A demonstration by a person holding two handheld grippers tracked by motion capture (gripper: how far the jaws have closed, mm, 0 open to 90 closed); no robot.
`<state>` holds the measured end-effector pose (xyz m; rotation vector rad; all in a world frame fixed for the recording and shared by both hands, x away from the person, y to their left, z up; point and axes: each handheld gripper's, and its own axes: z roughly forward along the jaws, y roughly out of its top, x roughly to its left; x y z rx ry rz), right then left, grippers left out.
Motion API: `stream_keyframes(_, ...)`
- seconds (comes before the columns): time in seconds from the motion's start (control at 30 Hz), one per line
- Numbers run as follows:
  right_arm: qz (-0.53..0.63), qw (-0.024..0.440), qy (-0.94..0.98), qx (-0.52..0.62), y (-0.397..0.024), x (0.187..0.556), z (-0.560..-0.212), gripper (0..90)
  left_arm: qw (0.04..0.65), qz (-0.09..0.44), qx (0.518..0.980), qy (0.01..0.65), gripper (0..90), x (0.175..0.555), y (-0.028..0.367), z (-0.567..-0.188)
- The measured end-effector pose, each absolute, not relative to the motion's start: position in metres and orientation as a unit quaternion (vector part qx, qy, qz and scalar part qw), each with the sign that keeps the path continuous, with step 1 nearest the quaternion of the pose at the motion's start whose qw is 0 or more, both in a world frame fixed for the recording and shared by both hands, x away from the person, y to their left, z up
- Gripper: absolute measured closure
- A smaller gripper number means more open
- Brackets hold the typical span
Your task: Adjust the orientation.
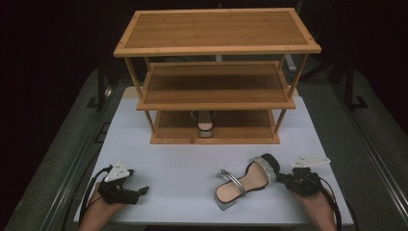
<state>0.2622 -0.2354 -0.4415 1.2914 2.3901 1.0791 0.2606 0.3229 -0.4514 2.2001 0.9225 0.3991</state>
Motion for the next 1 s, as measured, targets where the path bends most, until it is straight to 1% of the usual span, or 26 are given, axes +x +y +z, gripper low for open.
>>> stream_keyframes(0.23,0.37,0.106,0.814,0.435,-0.234,0.278,-0.442,89.9,0.354,0.154,0.851,0.357,12.7,0.261,0.323,-0.451)
stream_keyframes(0.57,0.371,0.109,0.817,0.429,-0.23,0.289,-0.442,89.6,0.354,0.153,0.851,0.357,12.7,0.261,0.323,-0.451)
stream_keyframes(0.6,0.37,0.109,0.817,0.428,-0.23,0.289,-0.442,88.3,0.354,0.153,0.851,0.357,12.7,0.261,0.323,-0.451)
stream_keyframes(0.7,0.367,0.119,0.814,0.434,-0.235,0.289,-0.439,80.2,0.354,0.153,0.851,0.357,12.7,0.261,0.323,-0.452)
stream_keyframes(0.73,0.386,0.123,0.801,0.441,-0.242,0.289,-0.432,74.1,0.354,0.153,0.851,0.357,12.7,0.261,0.323,-0.452)
stream_keyframes(0.77,0.386,0.123,0.801,0.441,-0.242,0.289,-0.432,74.1,0.354,0.153,0.851,0.357,12.7,0.261,0.323,-0.452)
stream_keyframes(0.8,0.412,0.117,0.791,0.436,-0.248,0.289,-0.425,65.8,0.354,0.153,0.851,0.357,12.7,0.261,0.323,-0.452)
stream_keyframes(0.83,0.412,0.117,0.791,0.436,-0.248,0.289,-0.425,65.8,0.354,0.153,0.851,0.357,12.7,0.261,0.323,-0.452)
stream_keyframes(0.87,0.423,0.112,0.789,0.431,-0.249,0.289,-0.422,62.5,0.354,0.153,0.851,0.357,12.7,0.261,0.323,-0.452)
stream_keyframes(1.0,0.458,0.094,0.787,0.403,-0.238,0.292,-0.413,55.7,0.354,0.153,0.851,0.357,12.7,0.261,0.323,-0.451)
